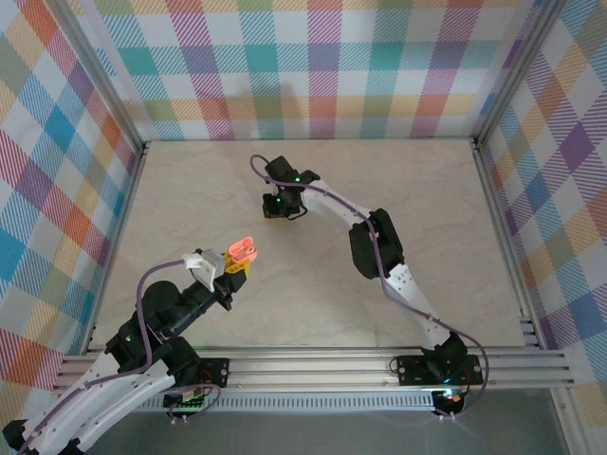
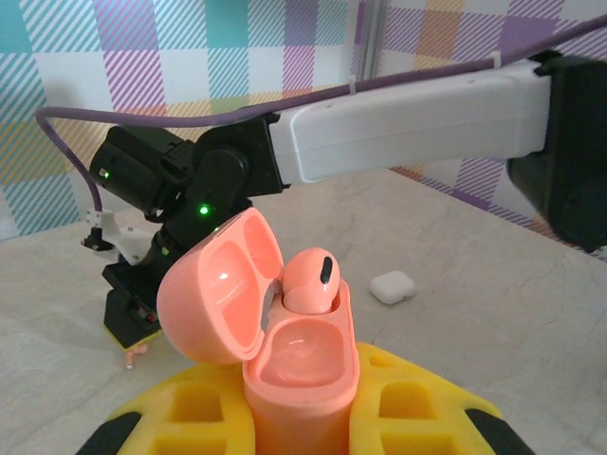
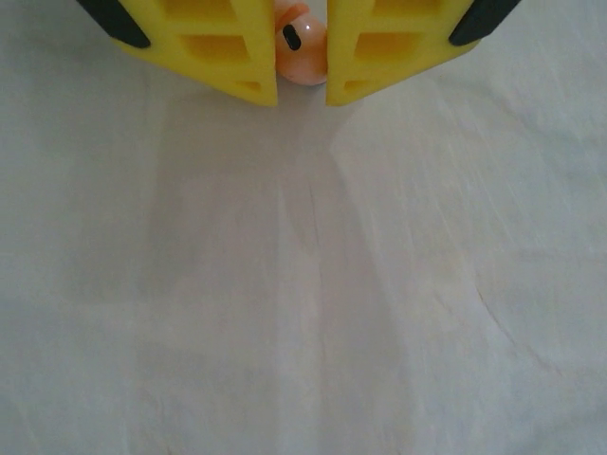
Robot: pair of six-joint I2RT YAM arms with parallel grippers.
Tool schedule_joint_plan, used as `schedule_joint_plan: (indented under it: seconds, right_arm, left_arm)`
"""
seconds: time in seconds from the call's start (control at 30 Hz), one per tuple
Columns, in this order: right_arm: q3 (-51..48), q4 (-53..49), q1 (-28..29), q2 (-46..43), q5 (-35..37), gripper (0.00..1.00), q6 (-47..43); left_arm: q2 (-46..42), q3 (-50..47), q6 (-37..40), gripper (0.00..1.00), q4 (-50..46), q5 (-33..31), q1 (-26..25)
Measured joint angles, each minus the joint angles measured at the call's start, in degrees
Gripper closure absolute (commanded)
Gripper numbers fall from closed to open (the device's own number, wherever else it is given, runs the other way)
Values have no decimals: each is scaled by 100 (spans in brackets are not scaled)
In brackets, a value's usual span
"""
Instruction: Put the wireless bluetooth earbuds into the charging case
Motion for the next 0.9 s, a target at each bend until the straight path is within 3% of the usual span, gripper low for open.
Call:
schedule_joint_plan:
  seconds: [0.2, 0.53, 0.9]
  right_arm:
    - [-1502, 208, -50, -988, 55, 84, -251]
    - [-3904, 946, -452, -2822, 17, 84, -643]
    - [-5324, 1056, -678, -3257, -116, 79, -1519]
  left_arm:
    - [201, 0, -87, 100, 92, 199, 0]
    - [1421, 11, -260, 100, 667, 828, 0]
    - [2302, 11, -501, 100, 1416, 1093, 0]
